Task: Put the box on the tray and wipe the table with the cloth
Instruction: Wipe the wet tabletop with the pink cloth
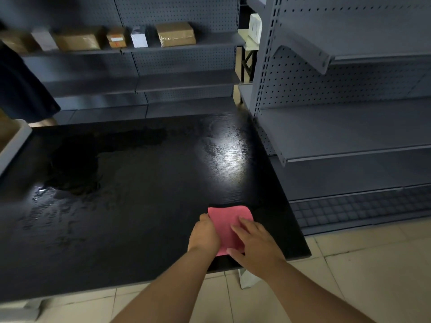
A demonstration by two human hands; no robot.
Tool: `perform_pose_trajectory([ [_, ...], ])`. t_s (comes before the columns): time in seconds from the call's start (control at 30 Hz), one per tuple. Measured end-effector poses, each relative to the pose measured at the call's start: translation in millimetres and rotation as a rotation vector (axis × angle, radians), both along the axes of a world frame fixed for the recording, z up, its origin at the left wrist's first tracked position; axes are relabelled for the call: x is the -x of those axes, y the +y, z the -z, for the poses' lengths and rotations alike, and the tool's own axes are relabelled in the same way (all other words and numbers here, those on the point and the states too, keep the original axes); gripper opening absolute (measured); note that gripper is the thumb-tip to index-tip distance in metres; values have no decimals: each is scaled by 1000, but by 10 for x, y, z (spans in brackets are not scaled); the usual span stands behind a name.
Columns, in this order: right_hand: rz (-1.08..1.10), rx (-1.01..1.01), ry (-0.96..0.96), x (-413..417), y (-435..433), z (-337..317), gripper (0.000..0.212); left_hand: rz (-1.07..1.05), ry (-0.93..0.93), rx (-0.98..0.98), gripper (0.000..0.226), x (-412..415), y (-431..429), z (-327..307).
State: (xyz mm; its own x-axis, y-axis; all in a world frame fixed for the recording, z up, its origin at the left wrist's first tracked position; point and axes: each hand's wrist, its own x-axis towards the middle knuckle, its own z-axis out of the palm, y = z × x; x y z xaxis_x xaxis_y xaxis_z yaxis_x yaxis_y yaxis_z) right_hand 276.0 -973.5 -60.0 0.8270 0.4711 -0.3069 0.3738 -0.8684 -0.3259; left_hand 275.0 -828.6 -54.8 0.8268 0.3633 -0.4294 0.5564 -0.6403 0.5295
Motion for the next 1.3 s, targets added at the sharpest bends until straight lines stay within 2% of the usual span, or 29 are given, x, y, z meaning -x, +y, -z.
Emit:
perform_pose_trajectory([
  [0.13,-102,53,-16,-24,-75,-8,75,-27,-31,105,24,-31,42,-74],
  [0.2,-139,7,-86,-42,-62,19,67,-42,-47,163,25,-38,61,-128],
  [0.3,-143,-117,-195,-87,44,-16,47,-107,-86,347,18,-46,98,-242],
  [0.4,-64,-185,-74,-125,164,-220,35,-138,-91,503,20,-60,165,-431],
  [0.53,44,-377,-35,-190,337,-470,31,-158,-128,528,16,-78,371,-681],
  [0.63,145,-482,-10,-255,538,-659,31,-125,-209,363,24,-75,620,-859],
  [0.83,293,-528,1,-372,995,-945,30,33,-292,-394,32,120,1268,-1192],
  [0.93,311,-535,-12,-387,1225,-1074,28,97,-273,-679,38,282,1648,-1264],
  [1.03,326,-534,-14,-356,1460,-1171,23,110,-238,-804,40,435,2016,-1279],
  [1.17,359,-510,-22,-320,1867,-1212,22,97,-210,-823,41,587,2538,-1248],
  [1.23,407,-493,-26,-328,2144,-1146,27,97,-206,-813,41,639,2829,-1219],
  [1.3,450,-442,-59,-365,2463,-1001,40,98,-201,-798,41,673,3156,-1172],
])
